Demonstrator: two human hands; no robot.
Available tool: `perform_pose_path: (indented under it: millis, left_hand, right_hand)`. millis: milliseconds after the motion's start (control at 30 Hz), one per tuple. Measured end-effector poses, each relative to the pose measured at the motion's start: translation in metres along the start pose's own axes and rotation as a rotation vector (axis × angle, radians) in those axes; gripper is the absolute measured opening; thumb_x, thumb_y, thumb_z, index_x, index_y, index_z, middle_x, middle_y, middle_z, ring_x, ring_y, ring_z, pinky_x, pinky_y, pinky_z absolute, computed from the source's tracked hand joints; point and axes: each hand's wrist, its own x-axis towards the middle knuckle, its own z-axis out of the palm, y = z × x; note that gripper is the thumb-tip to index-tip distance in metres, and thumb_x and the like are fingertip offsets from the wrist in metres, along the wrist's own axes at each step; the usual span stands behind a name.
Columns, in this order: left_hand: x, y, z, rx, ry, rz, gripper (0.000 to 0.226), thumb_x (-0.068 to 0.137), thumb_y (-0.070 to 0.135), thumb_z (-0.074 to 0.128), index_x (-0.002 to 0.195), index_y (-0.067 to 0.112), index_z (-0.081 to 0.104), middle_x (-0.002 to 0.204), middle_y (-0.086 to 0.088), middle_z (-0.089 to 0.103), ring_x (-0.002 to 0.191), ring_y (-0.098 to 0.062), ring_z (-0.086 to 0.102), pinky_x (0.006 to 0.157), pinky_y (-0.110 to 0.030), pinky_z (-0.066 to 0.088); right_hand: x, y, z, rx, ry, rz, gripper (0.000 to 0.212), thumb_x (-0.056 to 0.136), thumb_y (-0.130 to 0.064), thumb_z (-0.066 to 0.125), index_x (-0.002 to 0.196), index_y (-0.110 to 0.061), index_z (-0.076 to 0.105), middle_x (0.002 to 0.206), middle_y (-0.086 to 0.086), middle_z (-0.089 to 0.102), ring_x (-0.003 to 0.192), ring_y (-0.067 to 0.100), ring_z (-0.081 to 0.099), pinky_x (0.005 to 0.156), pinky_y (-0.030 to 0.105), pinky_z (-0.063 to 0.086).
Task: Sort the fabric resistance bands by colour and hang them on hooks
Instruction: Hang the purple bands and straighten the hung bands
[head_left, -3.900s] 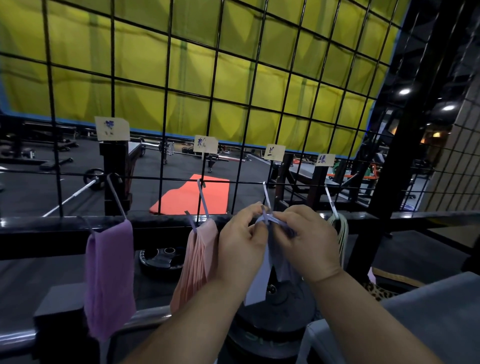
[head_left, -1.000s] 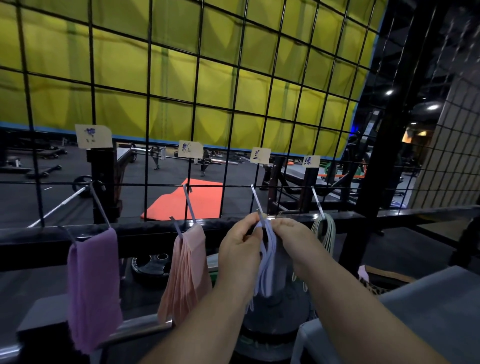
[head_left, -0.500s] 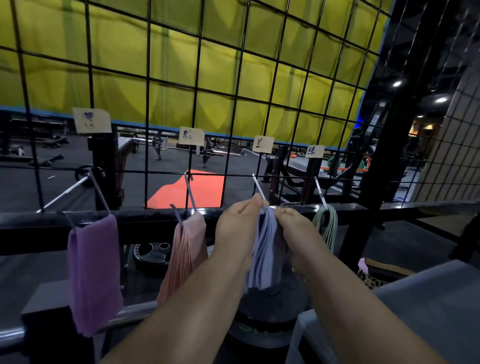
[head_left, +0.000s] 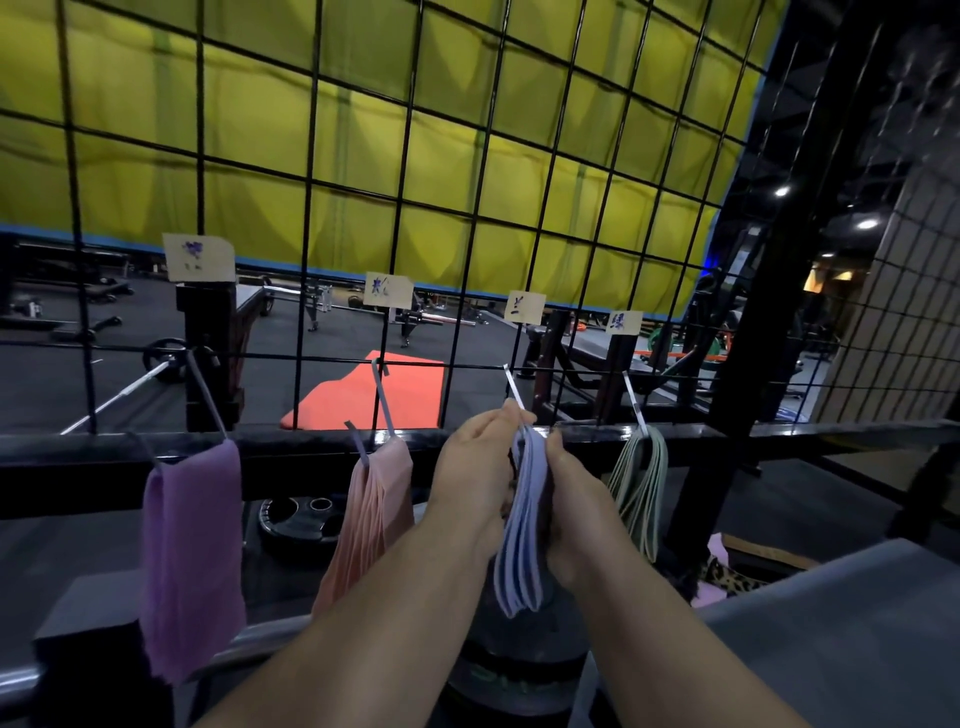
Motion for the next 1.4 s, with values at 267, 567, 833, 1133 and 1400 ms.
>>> perform_pose_path:
  millis: [267, 567, 833, 1133, 1400]
  left_hand:
    - [0.012, 0.003, 0.001, -0.118, 0.084, -0.130, 0.032, 0.098, 0.032, 0.053, 0.071, 0.017, 0.058, 0.059, 0.004, 0.046, 0.036, -0.004, 0.028, 0.034, -0.017, 0.023]
    - [0.012, 0.003, 0.002, -0.064, 0.123, -0.143, 0.036, 0.098, 0.037, 0.054, 0.068, 0.017, 0.060, 0.063, 0.005, 0.044, 0.041, -0.006, 0.028, 0.037, -0.019, 0.025]
    - [0.010, -0.010, -0.002, -0.003, 0.133, 0.076, 0.021, 0.093, 0.028, 0.062, 0.083, 0.012, 0.069, 0.073, 0.000, 0.068, 0.059, -0.008, 0.062, 0.049, -0.017, 0.046]
    - [0.009, -0.036, -0.018, 0.708, 0.211, 0.597, 0.020, 0.086, 0.030, 0.069, 0.104, 0.023, 0.072, 0.105, 0.007, 0.060, 0.094, 0.016, 0.046, 0.077, 0.003, 0.031]
    - [0.007, -0.049, -0.015, 0.642, 0.216, 0.679, 0.028, 0.091, 0.022, 0.065, 0.117, 0.016, 0.069, 0.090, 0.010, 0.048, 0.084, 0.010, 0.050, 0.072, -0.002, 0.037]
  right_hand:
    - [0.006, -0.015, -0.008, -0.437, -0.011, -0.223, 0.039, 0.101, -0.046, 0.044, 0.106, -0.012, 0.062, 0.100, 0.017, 0.067, 0.090, 0.028, 0.064, 0.084, 0.043, 0.050]
    - [0.009, -0.009, -0.017, -0.517, -0.108, -0.273, 0.048, 0.097, -0.053, 0.048, 0.102, -0.006, 0.055, 0.076, 0.005, 0.052, 0.069, 0.015, 0.046, 0.065, 0.030, 0.038]
    - [0.007, 0.006, -0.015, -0.322, -0.146, -0.192, 0.050, 0.091, -0.057, 0.050, 0.114, -0.014, 0.063, 0.112, 0.019, 0.067, 0.105, 0.036, 0.064, 0.098, 0.051, 0.049]
    - [0.004, 0.014, -0.018, -0.196, -0.155, -0.113, 0.069, 0.085, -0.061, 0.059, 0.119, 0.000, 0.056, 0.112, 0.031, 0.062, 0.097, 0.037, 0.063, 0.091, 0.054, 0.049]
    - [0.004, 0.019, -0.027, -0.309, -0.105, -0.141, 0.051, 0.091, -0.056, 0.050, 0.110, -0.011, 0.060, 0.106, 0.018, 0.068, 0.097, 0.030, 0.065, 0.094, 0.055, 0.048]
